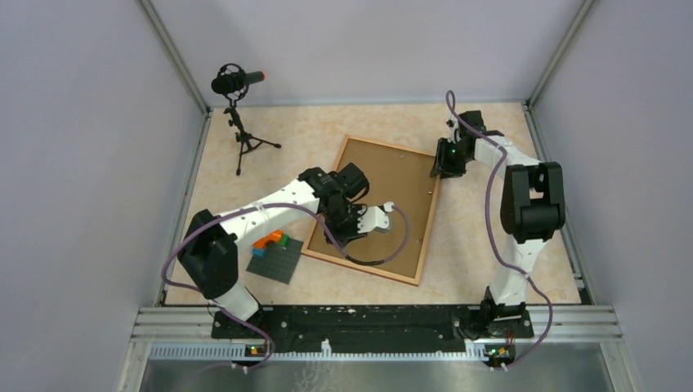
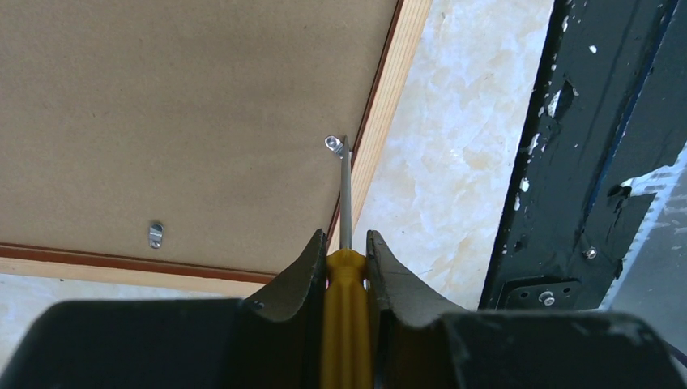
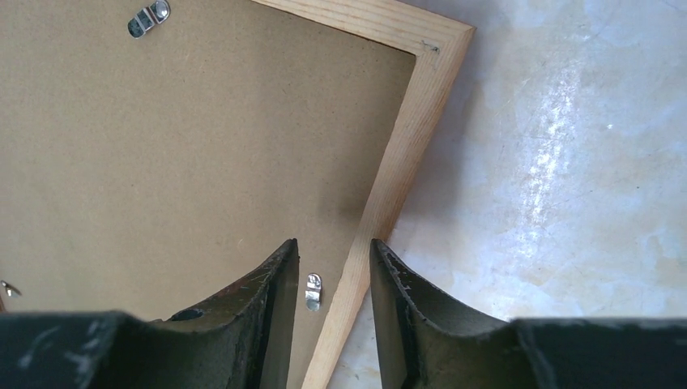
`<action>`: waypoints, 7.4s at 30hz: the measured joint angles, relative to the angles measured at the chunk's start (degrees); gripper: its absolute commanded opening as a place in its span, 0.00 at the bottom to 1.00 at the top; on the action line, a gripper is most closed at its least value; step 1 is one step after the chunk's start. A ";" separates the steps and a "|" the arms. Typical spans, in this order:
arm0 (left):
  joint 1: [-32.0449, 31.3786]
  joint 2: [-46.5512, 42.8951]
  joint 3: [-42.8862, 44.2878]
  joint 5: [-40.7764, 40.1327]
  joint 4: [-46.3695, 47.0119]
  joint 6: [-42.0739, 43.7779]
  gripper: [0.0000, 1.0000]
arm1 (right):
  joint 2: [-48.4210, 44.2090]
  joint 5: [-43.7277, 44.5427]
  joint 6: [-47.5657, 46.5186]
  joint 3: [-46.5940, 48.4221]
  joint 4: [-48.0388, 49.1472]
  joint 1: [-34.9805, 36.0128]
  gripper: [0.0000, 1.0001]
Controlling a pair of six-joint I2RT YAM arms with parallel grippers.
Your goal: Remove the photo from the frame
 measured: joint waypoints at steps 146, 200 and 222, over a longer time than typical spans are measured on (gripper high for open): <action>0.07 6.38 9.94 -7.56 -1.14 4.79 0.00 | 1.42 1.51 -5.31 1.57 -0.74 0.44 0.10; -8.55 22.75 24.52 5.62 13.73 -4.98 0.00 | 1.86 -0.96 -5.62 1.44 -0.96 1.14 0.14; -9.57 23.96 26.23 -0.13 14.16 -6.93 0.00 | 1.88 -0.94 -5.62 1.42 -0.92 1.14 0.14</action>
